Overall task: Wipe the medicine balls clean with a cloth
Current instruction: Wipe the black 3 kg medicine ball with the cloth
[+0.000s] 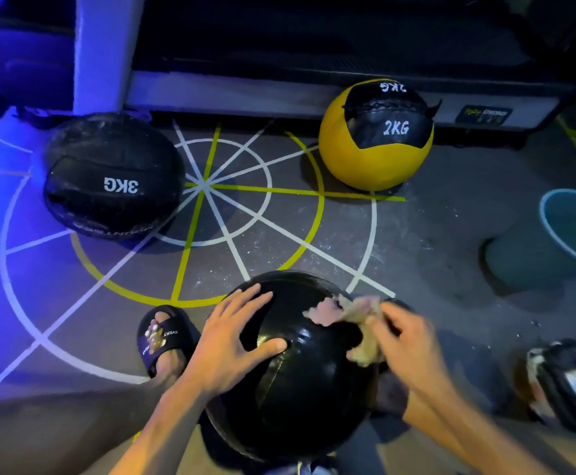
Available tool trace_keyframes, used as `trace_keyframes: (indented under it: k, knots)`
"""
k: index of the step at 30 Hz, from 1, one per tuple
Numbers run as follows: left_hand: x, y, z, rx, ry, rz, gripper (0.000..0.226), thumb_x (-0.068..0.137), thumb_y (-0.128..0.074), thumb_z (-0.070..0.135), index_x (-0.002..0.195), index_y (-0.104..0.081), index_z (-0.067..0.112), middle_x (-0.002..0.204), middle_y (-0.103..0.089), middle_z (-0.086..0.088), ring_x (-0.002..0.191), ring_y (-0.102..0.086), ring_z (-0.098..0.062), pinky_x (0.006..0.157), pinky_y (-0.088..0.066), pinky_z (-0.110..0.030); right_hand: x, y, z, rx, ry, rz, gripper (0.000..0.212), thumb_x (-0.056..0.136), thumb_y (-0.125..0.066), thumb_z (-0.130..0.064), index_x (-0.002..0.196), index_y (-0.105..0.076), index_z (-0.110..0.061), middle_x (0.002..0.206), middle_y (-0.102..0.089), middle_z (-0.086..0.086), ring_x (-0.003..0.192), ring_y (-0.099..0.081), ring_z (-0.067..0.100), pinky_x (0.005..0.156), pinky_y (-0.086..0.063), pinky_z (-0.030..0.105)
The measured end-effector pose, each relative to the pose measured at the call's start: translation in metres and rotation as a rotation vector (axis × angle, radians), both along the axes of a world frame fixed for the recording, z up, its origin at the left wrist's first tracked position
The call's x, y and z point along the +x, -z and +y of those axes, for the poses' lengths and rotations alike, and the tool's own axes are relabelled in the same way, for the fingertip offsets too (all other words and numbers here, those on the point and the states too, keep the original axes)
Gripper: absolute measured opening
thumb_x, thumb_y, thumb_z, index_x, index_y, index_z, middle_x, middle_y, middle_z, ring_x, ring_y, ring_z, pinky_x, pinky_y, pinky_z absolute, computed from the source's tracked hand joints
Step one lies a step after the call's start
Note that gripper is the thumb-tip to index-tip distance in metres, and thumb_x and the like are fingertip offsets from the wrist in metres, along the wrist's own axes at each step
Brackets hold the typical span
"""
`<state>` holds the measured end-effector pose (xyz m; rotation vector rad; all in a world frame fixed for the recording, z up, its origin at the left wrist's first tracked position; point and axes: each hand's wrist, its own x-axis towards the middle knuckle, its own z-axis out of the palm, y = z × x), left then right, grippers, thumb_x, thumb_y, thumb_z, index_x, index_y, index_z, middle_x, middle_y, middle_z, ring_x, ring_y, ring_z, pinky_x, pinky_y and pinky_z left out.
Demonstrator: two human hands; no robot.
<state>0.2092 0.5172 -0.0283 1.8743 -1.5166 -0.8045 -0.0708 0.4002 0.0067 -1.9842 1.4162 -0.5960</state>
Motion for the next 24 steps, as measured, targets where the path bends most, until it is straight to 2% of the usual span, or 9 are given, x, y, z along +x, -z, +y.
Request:
trace_keyframes:
  k: [3,6,10,12,15,17,18,20,24]
  knots:
    - [0.007,-0.005,0.001,-0.071,-0.051,-0.064,0.064,0.089,-0.055,0.073,0.148,-0.045,0.05,0.161,-0.031,0.024,0.148,-0.028,-0.007,0.12,-0.025,-0.036,-0.012,-0.005,-0.033,0.154,0.299,-0.214,0.025,0.098,-0.06,-0.012,0.074,-0.063,-0.018,0.057,-0.06,-0.014,0.054,-0.048,-0.001,0.057,-0.041,0.023]
    - [0.003,-0.011,-0.004,-0.142,-0.103,-0.145,0.046,0.099,-0.044,0.057,0.143,-0.054,0.047,0.153,-0.04,0.023,0.14,-0.034,-0.004,0.118,-0.031,-0.038,-0.027,-0.002,-0.052,0.231,0.508,-0.369,0.02,0.096,-0.056,-0.016,0.083,-0.069,-0.023,0.068,-0.063,-0.007,0.065,-0.054,0.011,0.067,-0.043,0.035]
    - [0.001,-0.01,-0.005,0.001,-0.132,-0.098,0.068,0.088,-0.042,0.081,0.149,-0.044,0.05,0.162,-0.029,0.024,0.155,-0.016,-0.007,0.126,-0.019,-0.043,-0.025,0.011,-0.049,0.326,0.592,-0.428,0.013,0.089,-0.058,-0.026,0.093,-0.071,-0.025,0.076,-0.07,-0.004,0.078,-0.065,0.025,0.07,-0.054,0.042]
    - [0.005,-0.009,-0.005,0.008,-0.132,-0.094,0.074,0.084,-0.045,0.086,0.15,-0.039,0.052,0.164,-0.025,0.024,0.156,-0.01,-0.005,0.127,-0.017,-0.05,-0.011,0.015,-0.031,0.335,0.526,-0.383,0.011,0.097,-0.057,-0.026,0.096,-0.064,-0.018,0.078,-0.067,-0.004,0.076,-0.063,0.025,0.066,-0.056,0.036]
    - [0.002,-0.011,-0.008,0.009,-0.126,-0.078,0.078,0.08,-0.049,0.087,0.149,-0.034,0.056,0.165,-0.022,0.024,0.156,-0.006,-0.004,0.126,-0.015,-0.055,0.023,0.018,0.022,0.246,0.247,-0.236,0.007,0.103,-0.054,-0.028,0.105,-0.06,-0.03,0.092,-0.067,-0.019,0.086,-0.063,0.008,0.081,-0.051,0.023]
    - [-0.002,-0.009,-0.008,-0.006,-0.135,-0.065,0.079,0.079,-0.053,0.086,0.149,-0.036,0.055,0.165,-0.022,0.024,0.156,-0.005,-0.004,0.126,-0.014,-0.056,0.045,0.015,0.058,0.104,-0.073,-0.178,0.025,0.103,-0.055,-0.021,0.124,-0.059,-0.034,0.134,-0.058,-0.027,0.127,-0.052,-0.001,0.106,-0.036,0.014]
    - [-0.002,-0.007,-0.007,-0.015,-0.14,-0.061,0.079,0.079,-0.054,0.084,0.149,-0.037,0.053,0.165,-0.023,0.025,0.156,-0.006,-0.004,0.126,-0.015,-0.058,0.055,0.015,0.068,0.018,-0.241,-0.135,0.028,0.103,-0.054,-0.021,0.129,-0.057,-0.031,0.153,-0.045,-0.017,0.146,-0.034,0.003,0.118,-0.024,0.019]
    - [-0.001,-0.005,-0.004,-0.023,-0.148,-0.047,0.079,0.079,-0.056,0.083,0.15,-0.038,0.053,0.164,-0.023,0.027,0.156,-0.006,-0.003,0.125,-0.016,-0.06,0.057,0.021,0.061,-0.064,-0.418,-0.041,0.03,0.105,-0.049,-0.025,0.134,-0.055,-0.027,0.165,-0.028,-0.009,0.154,-0.012,0.006,0.125,-0.01,0.028]
    - [-0.007,-0.004,-0.001,-0.047,-0.163,-0.034,0.078,0.079,-0.055,0.085,0.149,-0.04,0.053,0.164,-0.024,0.027,0.156,-0.006,-0.003,0.125,-0.015,-0.06,0.059,0.044,-0.003,0.055,-0.283,-0.061,0.047,0.107,-0.029,-0.041,0.151,-0.042,-0.03,0.162,-0.028,-0.018,0.152,-0.017,0.001,0.126,-0.017,0.037]
